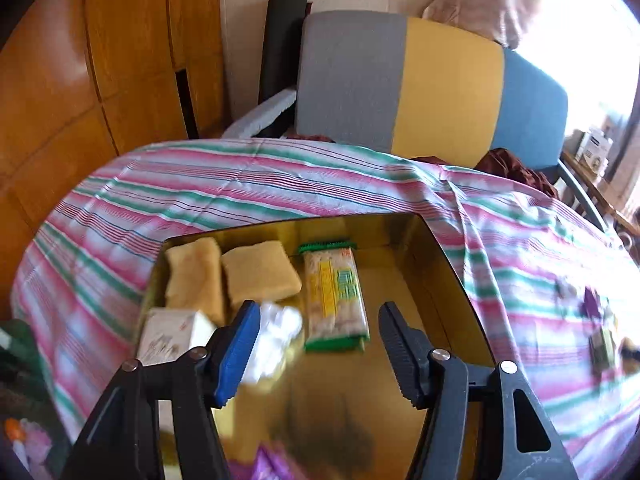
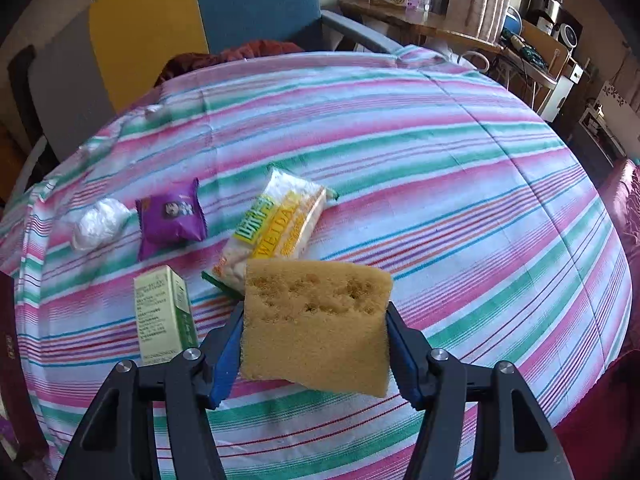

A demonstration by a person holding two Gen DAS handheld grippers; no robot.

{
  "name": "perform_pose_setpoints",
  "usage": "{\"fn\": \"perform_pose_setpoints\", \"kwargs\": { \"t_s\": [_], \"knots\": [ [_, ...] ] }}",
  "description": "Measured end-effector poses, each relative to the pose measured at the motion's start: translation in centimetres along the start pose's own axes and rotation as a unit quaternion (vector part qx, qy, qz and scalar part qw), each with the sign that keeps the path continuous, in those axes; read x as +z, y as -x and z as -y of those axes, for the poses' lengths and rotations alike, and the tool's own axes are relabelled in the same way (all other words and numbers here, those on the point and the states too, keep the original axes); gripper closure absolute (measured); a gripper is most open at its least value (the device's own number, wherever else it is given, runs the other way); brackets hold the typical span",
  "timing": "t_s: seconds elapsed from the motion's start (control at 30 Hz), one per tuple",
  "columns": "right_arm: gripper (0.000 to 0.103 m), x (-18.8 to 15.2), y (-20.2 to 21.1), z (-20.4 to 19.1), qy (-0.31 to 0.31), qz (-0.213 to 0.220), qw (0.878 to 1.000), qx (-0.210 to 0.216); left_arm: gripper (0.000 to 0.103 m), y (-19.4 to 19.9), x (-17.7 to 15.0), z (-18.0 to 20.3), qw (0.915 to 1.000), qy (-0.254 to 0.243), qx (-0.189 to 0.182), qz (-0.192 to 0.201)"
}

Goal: Organize objects
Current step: 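Carry the yellow sponge into the tray and open the right tool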

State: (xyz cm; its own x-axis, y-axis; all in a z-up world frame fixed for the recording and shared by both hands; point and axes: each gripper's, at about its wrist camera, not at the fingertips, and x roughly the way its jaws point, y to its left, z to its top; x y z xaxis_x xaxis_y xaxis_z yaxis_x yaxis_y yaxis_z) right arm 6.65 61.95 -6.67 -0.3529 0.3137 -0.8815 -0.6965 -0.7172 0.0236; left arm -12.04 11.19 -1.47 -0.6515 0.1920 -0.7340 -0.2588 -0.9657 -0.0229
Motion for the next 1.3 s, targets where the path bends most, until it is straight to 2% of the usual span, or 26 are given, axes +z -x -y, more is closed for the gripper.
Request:
{"fn": "perform_pose_setpoints", "kwargs": {
  "t_s": [0.13,0.3,0.4,0.5,0.63,0.77,0.93,1.03,1.2,1.3],
  "knots": [
    [0.039,0.3,2.3,-1.1,0.016,0.052,0.998,0.034,0.040,2.7,-1.8,-0.2,0.9998,-0.010,0.003,0.015],
    [0.039,-0.1,4.8,-4.8,0.052,0.075,0.992,0.088,0.038,4.8,-3.0,-0.8,0.9995,-0.011,0.007,0.030],
    [0.039,-1.1,6.6,-8.5,0.087,0.079,0.984,0.132,0.037,5.4,-3.6,-1.2,0.9993,-0.012,0.009,0.035],
    [0.039,-2.4,8.1,-13.4,0.142,0.072,0.971,0.176,0.036,5.7,-3.9,-1.7,0.9994,-0.005,0.004,0.034],
    [0.039,-4.5,9.6,-21.0,0.228,0.058,0.945,0.226,0.035,6.0,-4.3,-2.5,0.9993,0.000,0.005,0.037],
    [0.039,-6.2,10.4,-27.0,0.288,0.047,0.921,0.259,0.035,6.1,-4.6,-3.2,0.9993,0.006,0.009,0.037],
    [0.039,-7.5,10.2,-33.6,0.353,0.036,0.897,0.263,0.032,5.8,-4.9,-4.7,0.9992,0.020,0.010,0.034],
    [0.038,-7.7,9.5,-36.8,0.379,0.035,0.889,0.253,0.032,5.6,-5.1,-5.8,0.9990,0.033,0.008,0.031],
    [0.037,-6.3,6.5,-40.9,0.380,0.028,0.896,0.227,0.031,5.7,-5.4,-7.2,0.9982,0.050,0.011,0.032],
    [0.034,-5.3,4.6,-42.7,0.375,0.006,0.902,0.216,0.031,5.5,-5.5,-8.0,0.9978,0.060,0.009,0.027]
  ]
}}
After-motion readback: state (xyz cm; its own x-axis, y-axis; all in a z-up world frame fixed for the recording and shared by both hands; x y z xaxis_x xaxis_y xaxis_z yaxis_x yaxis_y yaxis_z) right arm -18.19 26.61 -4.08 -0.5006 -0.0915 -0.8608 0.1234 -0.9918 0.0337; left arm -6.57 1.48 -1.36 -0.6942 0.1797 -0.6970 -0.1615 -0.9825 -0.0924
